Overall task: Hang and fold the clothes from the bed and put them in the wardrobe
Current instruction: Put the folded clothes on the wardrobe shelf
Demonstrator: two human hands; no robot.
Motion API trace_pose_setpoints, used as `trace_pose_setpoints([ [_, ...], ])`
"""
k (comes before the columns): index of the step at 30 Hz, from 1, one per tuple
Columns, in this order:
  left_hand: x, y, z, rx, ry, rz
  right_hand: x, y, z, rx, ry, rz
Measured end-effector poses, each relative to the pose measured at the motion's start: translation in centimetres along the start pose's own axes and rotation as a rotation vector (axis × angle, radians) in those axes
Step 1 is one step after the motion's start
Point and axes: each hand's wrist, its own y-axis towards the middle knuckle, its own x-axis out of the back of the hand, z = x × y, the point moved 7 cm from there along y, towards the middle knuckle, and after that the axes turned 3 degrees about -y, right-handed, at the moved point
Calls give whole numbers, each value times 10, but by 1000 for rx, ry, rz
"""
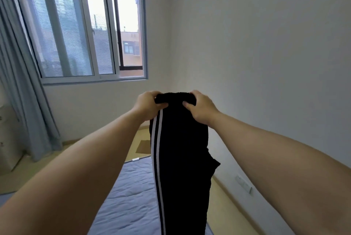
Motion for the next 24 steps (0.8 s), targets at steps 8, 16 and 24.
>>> trace_pose_setpoints([
  [8, 35, -15, -67, -373, 101, -257, 46, -13, 25, 243, -23, -312],
  [16, 7, -150, -31, -416, 132, -228, 8, -132, 3, 359, -49, -235],
  [24, -105, -398, 86, -46, 258, 183, -116, -368, -98, 172, -320, 227],
])
